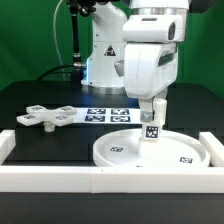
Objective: Assemble round table
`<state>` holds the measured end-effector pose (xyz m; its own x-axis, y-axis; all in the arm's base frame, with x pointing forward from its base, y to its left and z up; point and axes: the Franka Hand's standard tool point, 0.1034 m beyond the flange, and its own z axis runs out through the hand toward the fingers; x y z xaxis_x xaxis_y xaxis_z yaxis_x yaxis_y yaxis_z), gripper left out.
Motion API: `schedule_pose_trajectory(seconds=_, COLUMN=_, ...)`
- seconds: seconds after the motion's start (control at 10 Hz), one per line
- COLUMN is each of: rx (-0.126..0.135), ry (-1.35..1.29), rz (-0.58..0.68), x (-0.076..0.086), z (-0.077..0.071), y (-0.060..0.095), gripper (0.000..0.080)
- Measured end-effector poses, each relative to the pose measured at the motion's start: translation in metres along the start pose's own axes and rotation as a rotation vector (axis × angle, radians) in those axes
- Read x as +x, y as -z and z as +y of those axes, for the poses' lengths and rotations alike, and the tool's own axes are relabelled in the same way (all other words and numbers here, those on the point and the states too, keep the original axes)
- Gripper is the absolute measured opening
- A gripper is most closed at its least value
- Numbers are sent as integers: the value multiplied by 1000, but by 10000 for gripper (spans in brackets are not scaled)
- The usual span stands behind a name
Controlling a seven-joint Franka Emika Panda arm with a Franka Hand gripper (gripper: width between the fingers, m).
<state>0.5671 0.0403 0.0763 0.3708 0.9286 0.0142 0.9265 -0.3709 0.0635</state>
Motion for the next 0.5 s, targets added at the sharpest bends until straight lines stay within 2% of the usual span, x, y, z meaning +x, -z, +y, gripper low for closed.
schedule_pose_trajectory(seconds=0.2, rx=-14, ry=227, rz=-32, x=2, z=0, y=0, gripper=649)
schedule_pose_trajectory(seconds=0.5, rx=-20, ry=428, rz=-59, x=4, z=-1, y=0, gripper=649)
